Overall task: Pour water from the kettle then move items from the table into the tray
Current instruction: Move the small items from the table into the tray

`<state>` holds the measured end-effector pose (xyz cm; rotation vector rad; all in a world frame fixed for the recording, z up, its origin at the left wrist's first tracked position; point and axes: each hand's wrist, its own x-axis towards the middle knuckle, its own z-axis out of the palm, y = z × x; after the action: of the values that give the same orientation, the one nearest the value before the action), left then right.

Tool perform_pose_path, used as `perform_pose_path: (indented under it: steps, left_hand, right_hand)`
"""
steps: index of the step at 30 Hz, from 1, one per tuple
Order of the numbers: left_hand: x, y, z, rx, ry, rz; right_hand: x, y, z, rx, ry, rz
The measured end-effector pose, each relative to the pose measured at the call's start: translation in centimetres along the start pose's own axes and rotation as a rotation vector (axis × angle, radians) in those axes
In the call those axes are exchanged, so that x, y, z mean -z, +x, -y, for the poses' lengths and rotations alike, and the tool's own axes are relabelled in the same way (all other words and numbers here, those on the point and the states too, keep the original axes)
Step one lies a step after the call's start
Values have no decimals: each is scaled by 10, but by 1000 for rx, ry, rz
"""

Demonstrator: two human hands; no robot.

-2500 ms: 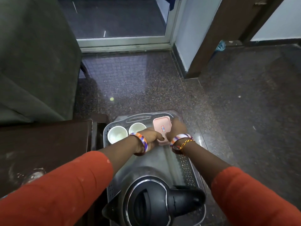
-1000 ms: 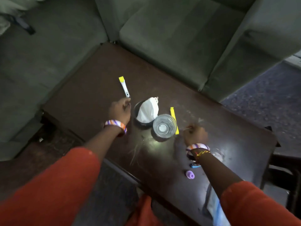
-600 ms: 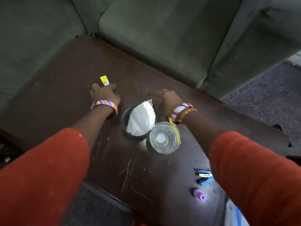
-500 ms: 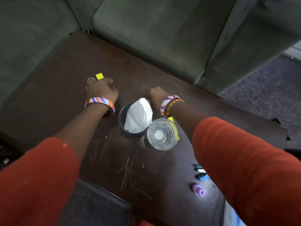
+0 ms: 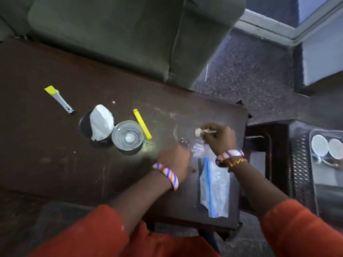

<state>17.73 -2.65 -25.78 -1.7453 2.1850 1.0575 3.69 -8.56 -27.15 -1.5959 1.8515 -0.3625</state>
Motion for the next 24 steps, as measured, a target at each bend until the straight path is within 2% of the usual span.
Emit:
perform_pose_path:
  steps: [3,7,9,11,14,17,20,24]
  left_hand:
    - [-60,9,-10,14,183,266]
    - [-90,24,-2,60,321,317]
    - [-80,31,-11,29,268,274]
    - [-55,40,-35,-44,92,159]
    - [-16,65,-102,-246,-145,-38]
    - [4,91,-187,-516,-229,-202]
    - [8,115,-262,-645,-182,-227]
    - [3,141,-331,-595,171,-138]
  right_hand:
    - [7,-36,-47,-96,12,57]
    - [16,-68,-72,-146,55,114]
    - [31,-73,-73,-167,64,97]
    - [55,-72,-73,-180,56,15]
    - [105,-74,-80,-209,79,-225]
    - [156,-78,-102,-241,19,-466]
    - [191,-77,-132,-384,-17,-545]
    - [197,-58,-172,-522,27,-493]
